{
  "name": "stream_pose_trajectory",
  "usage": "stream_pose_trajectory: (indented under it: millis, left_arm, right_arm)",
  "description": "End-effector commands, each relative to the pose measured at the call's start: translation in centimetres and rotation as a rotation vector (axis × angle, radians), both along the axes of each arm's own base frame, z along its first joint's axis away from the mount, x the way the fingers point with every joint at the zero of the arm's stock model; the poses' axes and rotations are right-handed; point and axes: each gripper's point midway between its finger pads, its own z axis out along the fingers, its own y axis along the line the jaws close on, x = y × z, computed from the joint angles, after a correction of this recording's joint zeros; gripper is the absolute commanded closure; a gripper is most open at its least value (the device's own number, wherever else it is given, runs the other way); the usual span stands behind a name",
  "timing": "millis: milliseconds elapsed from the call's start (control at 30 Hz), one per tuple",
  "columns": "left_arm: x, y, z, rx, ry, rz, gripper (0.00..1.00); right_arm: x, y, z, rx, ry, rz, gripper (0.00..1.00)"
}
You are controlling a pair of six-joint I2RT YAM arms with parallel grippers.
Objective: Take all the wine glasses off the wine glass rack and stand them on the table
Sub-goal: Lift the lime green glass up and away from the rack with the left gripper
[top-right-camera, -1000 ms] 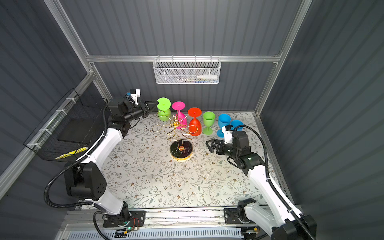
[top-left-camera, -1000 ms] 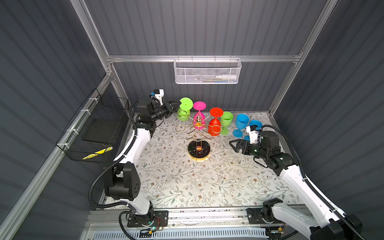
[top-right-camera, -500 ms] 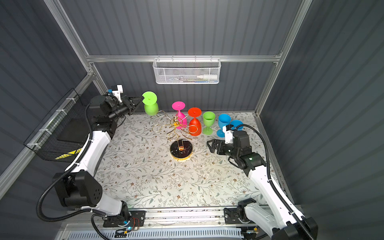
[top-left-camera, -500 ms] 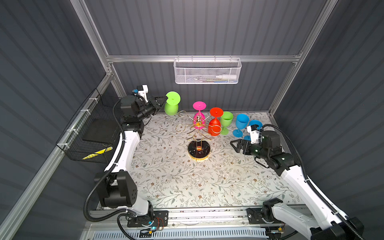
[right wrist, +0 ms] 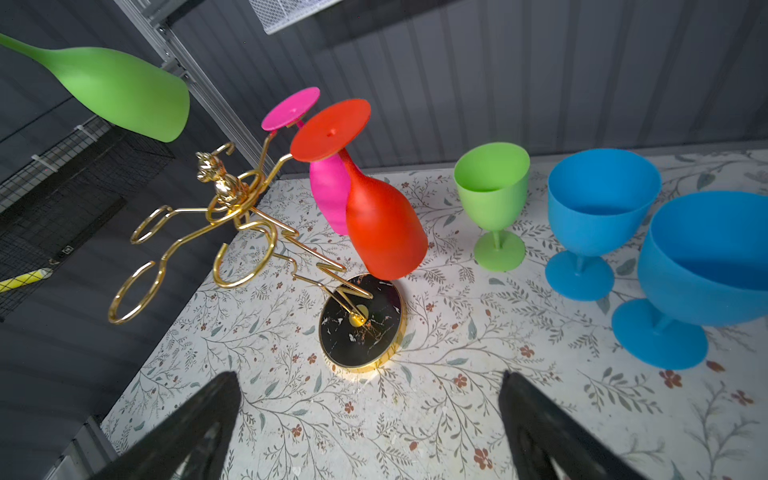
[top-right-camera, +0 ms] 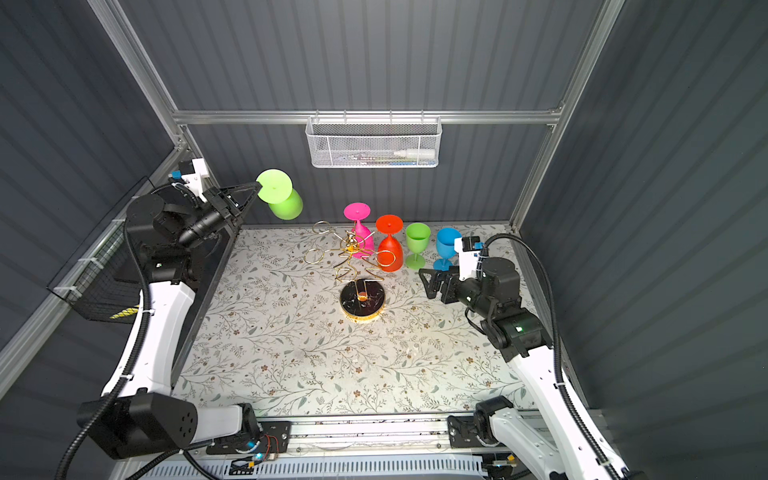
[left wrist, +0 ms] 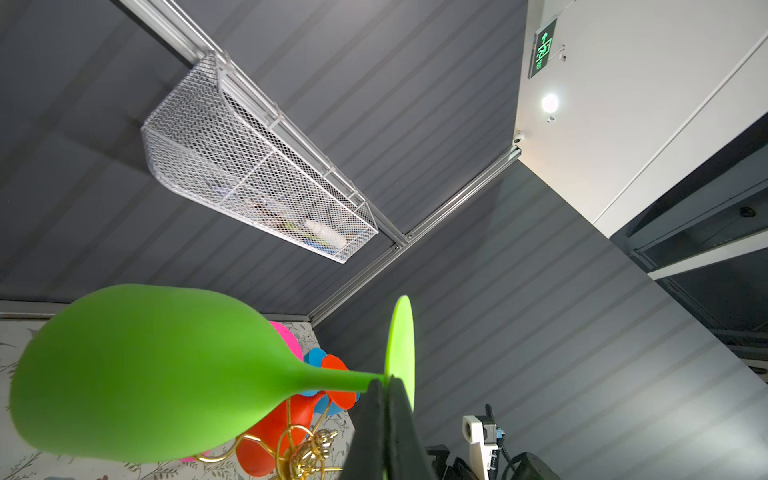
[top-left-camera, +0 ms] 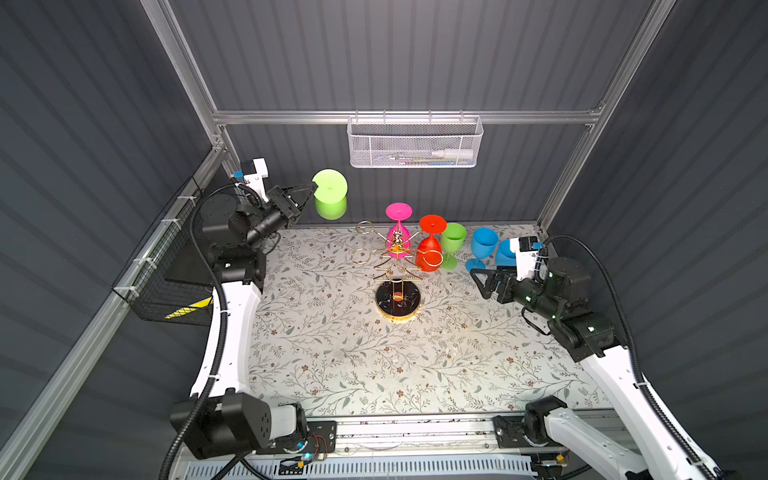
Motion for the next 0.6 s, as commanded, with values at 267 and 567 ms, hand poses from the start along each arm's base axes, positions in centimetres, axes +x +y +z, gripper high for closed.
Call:
stream_pose_trajectory:
  millis: [267,567]
  left_arm:
    - [-4.8,-3.9,3.0,-0.041,-0.057,-0.172,1.0]
    - [-4.8,-9.0,1.7,-0.076,0.022,-0.334,1.0]
  right_arm:
    - [-1.6,4.2,7.8,-0.01,-0.296,0.218,0.01]
    - [-3.0,9.0,9.5,-0.123,-0.452,0.405,0.01]
